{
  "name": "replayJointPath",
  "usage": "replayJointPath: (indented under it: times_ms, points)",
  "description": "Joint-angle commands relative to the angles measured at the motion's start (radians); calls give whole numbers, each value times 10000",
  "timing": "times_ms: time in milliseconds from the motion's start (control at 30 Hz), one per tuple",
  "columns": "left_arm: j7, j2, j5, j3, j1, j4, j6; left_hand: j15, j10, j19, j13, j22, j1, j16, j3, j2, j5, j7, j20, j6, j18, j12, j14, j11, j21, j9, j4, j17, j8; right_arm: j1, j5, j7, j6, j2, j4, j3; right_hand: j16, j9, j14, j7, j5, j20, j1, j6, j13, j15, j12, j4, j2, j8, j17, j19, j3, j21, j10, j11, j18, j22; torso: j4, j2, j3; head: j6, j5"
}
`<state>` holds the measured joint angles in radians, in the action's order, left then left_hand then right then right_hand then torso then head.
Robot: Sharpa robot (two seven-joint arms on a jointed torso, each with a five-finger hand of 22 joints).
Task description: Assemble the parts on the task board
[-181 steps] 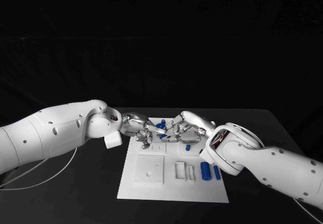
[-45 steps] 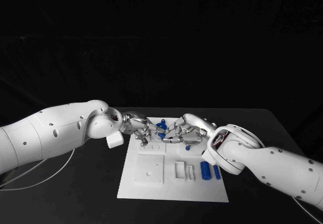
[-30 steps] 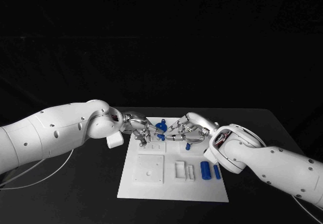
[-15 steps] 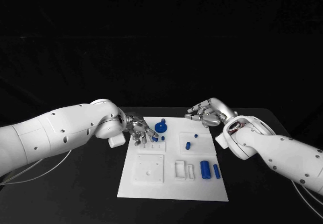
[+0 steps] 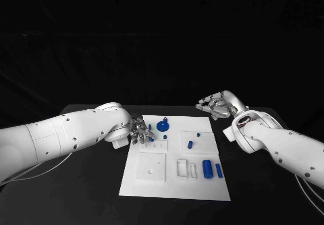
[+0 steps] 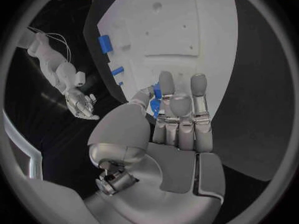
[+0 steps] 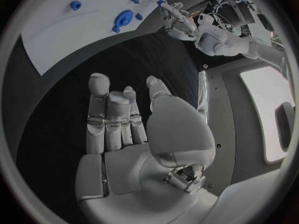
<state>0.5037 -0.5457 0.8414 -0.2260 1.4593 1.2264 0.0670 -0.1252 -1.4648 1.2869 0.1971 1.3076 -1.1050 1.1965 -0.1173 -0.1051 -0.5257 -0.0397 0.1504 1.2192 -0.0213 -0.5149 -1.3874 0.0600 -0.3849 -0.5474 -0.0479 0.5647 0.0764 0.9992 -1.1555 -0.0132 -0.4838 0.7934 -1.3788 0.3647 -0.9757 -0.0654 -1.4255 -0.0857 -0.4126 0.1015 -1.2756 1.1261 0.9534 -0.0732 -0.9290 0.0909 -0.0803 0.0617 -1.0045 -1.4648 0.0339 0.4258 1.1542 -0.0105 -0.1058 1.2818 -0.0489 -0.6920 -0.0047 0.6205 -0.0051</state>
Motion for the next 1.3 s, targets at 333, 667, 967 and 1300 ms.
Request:
replayJointPath:
  times_ms: [333,667,967,1300]
  points:
    - [270,163,877,-131,-166,258,-1448,-101,-512,74,-18,191,56,52,-1773,48,-93,404,21,500,56,-92,-206,164,-102,67,-1748,40,-1,8,107,-187,-140,-24,55,65,32,14,18,44,-31,-69,18,-7,-16,-35,66,-6,-64,5,9,-445,-79,-35,6,-14,-82,-7,15,-17,-20,103,-16]
    - [302,201,1028,-136,-213,433,-1331,-102,-514,79,-26,190,56,57,-1777,69,-121,409,24,524,55,-118,-231,171,-120,84,-1760,72,1,10,107,-174,-81,-38,52,75,30,13,14,48,-31,-66,39,10,-29,-37,66,-8,-70,7,5,-444,-88,-21,7,-16,-80,-28,12,5,-19,158,-26]
    - [423,179,1259,-137,-220,504,-893,-99,-513,63,-48,192,55,51,-1792,80,-145,410,20,542,53,-121,-228,169,-137,102,-1787,88,2,9,107,-159,-37,-32,41,76,28,13,13,56,-29,-64,45,33,-26,-40,57,-10,-69,8,2,-443,-89,-14,12,-20,-78,-37,8,4,-21,162,-24]
    - [457,222,1422,-137,-258,535,-637,-99,-514,59,-55,192,58,55,-1799,82,-158,410,20,547,51,-120,-235,170,-146,112,-1797,103,0,9,107,-156,-11,-56,37,76,28,13,13,56,-29,-64,45,33,-26,-40,57,-10,-69,8,2,-443,-89,-14,12,-20,-78,-37,17,-2,-19,183,-23]
